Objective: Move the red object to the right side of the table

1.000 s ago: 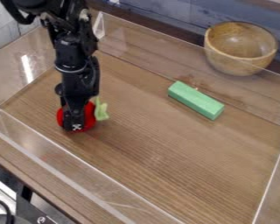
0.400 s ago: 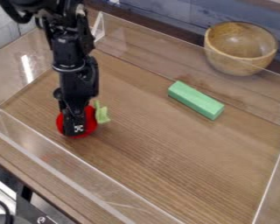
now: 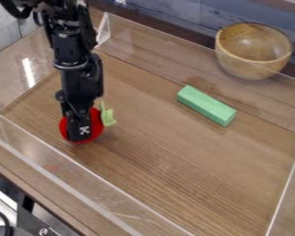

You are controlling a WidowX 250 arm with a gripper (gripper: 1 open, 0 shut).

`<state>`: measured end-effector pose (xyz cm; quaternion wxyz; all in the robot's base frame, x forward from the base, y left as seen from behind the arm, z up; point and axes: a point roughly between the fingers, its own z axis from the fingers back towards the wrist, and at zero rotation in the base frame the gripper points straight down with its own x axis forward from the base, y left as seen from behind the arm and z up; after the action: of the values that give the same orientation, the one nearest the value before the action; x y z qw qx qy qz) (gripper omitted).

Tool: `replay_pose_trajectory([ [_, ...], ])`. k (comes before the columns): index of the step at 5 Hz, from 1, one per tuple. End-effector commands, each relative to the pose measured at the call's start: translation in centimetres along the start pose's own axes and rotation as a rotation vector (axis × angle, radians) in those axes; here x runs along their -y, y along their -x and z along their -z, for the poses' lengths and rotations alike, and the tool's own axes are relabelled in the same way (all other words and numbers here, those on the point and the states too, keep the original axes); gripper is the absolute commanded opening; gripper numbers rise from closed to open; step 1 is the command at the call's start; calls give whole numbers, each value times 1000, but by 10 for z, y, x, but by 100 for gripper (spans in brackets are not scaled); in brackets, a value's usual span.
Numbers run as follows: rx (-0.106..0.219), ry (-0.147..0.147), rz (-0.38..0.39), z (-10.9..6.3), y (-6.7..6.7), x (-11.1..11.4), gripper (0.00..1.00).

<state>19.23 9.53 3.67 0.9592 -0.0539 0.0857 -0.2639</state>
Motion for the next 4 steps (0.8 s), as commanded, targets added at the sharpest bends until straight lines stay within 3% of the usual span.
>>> replay_pose_trajectory([
  [1,56,-72,-10,-31,-4,-5,0],
  [2,70,-92,19,-53,-13,8,0],
  [3,84,-138,50,-76,-31,29,0],
  [4,89,-156,68,-87,-51,57,0],
])
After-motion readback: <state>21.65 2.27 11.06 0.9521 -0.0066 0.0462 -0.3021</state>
